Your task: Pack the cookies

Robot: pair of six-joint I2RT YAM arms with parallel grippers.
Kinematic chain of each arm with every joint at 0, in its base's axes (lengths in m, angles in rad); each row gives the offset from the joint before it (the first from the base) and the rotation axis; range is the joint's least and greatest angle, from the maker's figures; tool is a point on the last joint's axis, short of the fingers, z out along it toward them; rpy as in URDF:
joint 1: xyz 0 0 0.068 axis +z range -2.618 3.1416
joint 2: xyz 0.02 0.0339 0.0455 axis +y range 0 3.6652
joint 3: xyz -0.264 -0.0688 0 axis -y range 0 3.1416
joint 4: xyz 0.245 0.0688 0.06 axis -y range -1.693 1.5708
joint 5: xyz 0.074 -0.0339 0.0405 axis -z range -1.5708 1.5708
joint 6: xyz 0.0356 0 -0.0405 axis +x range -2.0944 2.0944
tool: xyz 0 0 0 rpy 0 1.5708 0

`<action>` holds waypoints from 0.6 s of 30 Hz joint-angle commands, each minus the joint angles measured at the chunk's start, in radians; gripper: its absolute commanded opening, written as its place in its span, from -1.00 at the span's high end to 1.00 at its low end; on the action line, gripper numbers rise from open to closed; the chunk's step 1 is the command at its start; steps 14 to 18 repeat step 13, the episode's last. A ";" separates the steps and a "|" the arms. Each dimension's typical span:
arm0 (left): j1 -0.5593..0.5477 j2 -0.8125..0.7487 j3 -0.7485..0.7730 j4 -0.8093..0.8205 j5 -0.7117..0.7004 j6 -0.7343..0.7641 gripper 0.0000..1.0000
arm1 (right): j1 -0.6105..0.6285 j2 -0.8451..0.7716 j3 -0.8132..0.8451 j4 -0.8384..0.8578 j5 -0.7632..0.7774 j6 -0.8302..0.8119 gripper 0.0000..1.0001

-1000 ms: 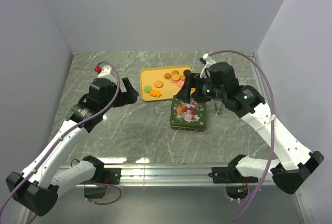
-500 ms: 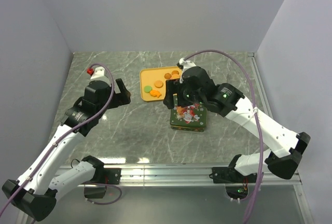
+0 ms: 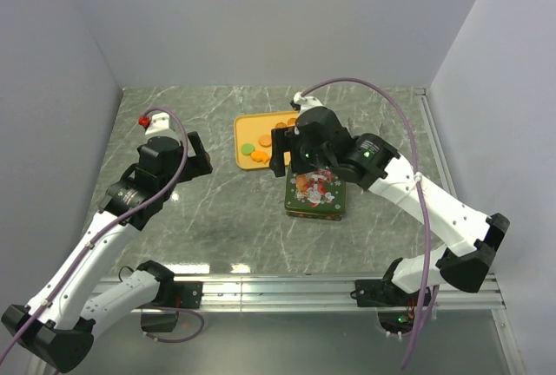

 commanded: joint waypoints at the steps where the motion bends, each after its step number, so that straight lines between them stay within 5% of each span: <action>1: 0.003 -0.022 0.031 0.001 -0.036 0.032 -0.99 | 0.010 0.011 0.056 -0.003 0.045 -0.010 -0.75; 18: 0.005 -0.015 0.008 0.039 -0.014 0.067 -0.99 | 0.010 0.029 0.061 -0.029 0.098 0.001 -0.76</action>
